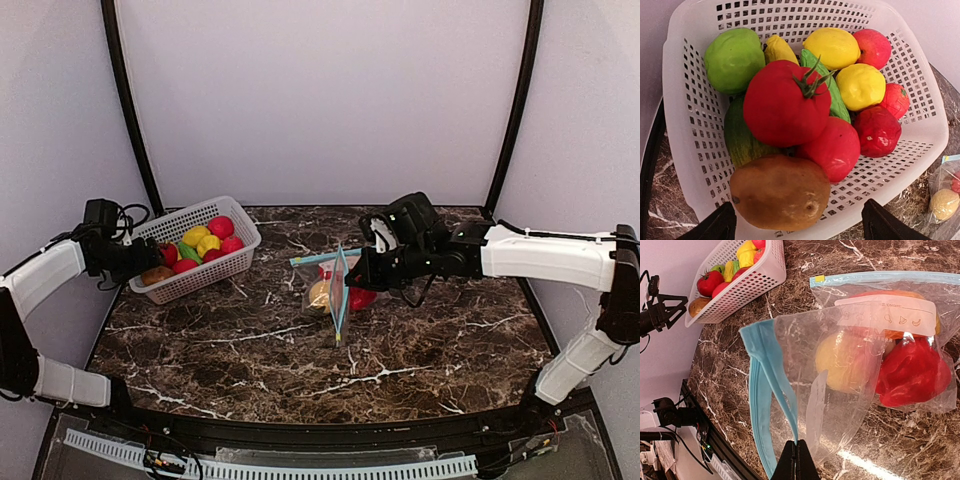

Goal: Place the food in the zip-top bag and seal the zipper
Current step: Pass from the right arm to the left

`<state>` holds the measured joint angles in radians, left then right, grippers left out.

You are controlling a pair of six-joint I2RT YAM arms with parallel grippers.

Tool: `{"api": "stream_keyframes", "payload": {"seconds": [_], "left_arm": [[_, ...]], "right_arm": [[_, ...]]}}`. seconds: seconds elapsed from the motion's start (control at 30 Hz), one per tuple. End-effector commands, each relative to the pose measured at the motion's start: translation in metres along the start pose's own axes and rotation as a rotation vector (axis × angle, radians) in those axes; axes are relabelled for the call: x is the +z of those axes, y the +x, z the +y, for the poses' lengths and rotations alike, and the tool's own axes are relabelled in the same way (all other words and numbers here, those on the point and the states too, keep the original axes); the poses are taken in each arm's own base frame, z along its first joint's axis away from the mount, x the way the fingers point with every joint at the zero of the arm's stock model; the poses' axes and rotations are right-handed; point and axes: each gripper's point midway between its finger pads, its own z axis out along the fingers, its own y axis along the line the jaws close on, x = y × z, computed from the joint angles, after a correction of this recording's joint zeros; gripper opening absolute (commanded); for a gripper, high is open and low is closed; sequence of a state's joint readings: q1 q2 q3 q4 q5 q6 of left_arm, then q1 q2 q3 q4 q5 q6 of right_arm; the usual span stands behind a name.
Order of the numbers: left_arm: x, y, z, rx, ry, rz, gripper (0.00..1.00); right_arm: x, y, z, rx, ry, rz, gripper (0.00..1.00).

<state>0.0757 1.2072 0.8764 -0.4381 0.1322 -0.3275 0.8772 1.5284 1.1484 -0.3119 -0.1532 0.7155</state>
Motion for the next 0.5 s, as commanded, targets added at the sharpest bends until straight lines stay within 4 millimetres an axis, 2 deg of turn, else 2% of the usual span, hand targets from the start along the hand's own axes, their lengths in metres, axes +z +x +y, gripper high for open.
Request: {"api": "stream_keyframes", "payload": {"seconds": [0.0, 0.47], "left_arm": [[0.002, 0.003, 0.003, -0.066, 0.047, -0.015, 0.88], [0.027, 0.011, 0.019, -0.134, 0.033, 0.000, 0.87]], "right_arm": [[0.001, -0.005, 0.008, -0.015, -0.012, -0.010, 0.00], [0.000, -0.005, 0.010, -0.015, -0.021, -0.011, 0.00]]}}
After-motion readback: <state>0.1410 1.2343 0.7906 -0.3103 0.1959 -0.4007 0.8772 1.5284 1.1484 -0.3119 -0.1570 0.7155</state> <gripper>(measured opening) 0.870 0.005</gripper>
